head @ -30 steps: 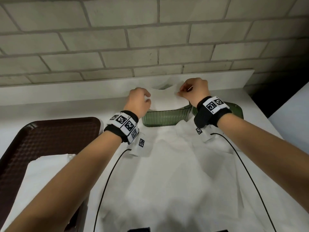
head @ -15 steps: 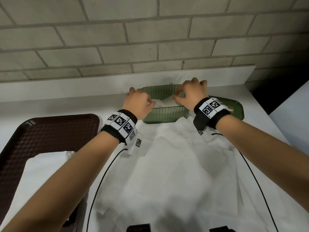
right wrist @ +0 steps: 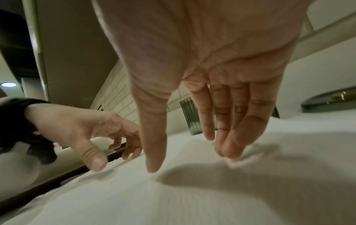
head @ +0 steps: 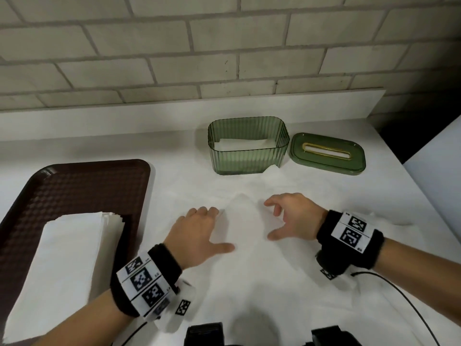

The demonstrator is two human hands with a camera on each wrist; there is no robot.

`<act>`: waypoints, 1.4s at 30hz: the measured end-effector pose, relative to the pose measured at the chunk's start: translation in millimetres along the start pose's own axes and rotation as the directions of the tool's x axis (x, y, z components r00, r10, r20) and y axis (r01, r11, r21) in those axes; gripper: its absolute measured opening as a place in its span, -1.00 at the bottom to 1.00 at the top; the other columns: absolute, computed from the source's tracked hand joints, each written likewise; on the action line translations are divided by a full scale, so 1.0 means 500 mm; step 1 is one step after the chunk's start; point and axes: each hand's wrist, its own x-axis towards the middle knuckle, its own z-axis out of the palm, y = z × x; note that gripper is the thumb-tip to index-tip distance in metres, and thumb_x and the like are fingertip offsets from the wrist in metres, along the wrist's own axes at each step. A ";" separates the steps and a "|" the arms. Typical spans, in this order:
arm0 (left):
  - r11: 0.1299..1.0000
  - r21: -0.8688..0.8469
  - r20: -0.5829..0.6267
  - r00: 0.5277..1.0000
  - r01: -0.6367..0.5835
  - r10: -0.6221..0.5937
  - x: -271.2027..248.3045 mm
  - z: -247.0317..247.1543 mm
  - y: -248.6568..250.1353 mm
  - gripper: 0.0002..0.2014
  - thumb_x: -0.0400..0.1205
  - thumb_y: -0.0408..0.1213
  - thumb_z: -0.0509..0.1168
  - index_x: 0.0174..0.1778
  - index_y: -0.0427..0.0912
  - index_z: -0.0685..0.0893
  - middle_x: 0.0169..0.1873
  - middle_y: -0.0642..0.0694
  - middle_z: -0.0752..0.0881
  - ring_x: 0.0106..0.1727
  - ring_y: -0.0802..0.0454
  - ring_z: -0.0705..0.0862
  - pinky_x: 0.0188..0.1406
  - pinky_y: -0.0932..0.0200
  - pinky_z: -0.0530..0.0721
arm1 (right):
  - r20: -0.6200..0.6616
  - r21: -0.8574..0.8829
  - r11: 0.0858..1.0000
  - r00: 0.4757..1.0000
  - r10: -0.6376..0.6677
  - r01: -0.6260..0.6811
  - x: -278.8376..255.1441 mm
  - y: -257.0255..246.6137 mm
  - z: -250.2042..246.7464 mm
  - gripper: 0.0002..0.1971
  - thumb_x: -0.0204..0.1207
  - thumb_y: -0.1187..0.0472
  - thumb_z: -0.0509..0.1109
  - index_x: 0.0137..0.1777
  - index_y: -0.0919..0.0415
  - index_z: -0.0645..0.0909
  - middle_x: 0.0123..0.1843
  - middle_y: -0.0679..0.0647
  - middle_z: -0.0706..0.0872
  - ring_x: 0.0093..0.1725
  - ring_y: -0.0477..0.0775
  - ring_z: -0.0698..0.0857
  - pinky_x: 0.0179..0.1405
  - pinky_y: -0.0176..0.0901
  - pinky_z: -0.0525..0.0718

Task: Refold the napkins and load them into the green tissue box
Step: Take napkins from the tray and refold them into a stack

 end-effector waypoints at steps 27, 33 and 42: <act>0.034 -0.994 -0.107 0.986 -0.104 -0.124 0.024 -0.103 0.000 -0.74 0.61 -0.17 0.38 0.06 -0.31 0.77 -0.06 -0.18 0.83 -0.11 -0.01 0.78 -0.07 0.19 0.70 | -0.362 0.851 0.447 0.924 0.121 0.275 -0.048 -0.021 -0.132 -0.83 0.49 0.37 0.48 0.07 0.37 0.72 -0.11 0.22 0.85 -0.21 0.04 0.84 -0.07 -0.05 0.80; 0.001 -0.956 -0.290 0.946 -0.293 -0.147 0.027 -0.105 0.004 -0.77 0.63 -0.48 0.31 0.15 -0.24 0.78 0.07 -0.21 0.82 0.00 -0.05 0.81 0.02 0.14 0.73 | -0.389 0.883 0.338 0.911 0.138 0.326 -0.043 -0.011 -0.123 -0.82 0.53 0.43 0.40 0.09 0.27 0.73 -0.10 0.15 0.86 -0.15 0.03 0.82 -0.07 -0.18 0.80; 0.120 -0.931 -0.356 0.930 -0.344 -0.093 0.025 -0.133 -0.008 -0.61 0.63 -0.58 -0.01 -0.05 -0.45 0.77 -0.37 -0.03 0.71 -0.27 0.12 0.66 -0.26 0.33 0.59 | -0.341 0.905 0.322 0.926 0.159 0.278 -0.027 -0.014 -0.136 -0.71 0.61 0.30 0.22 -0.11 0.44 0.75 0.00 0.24 0.82 -0.08 0.14 0.71 -0.04 -0.12 0.69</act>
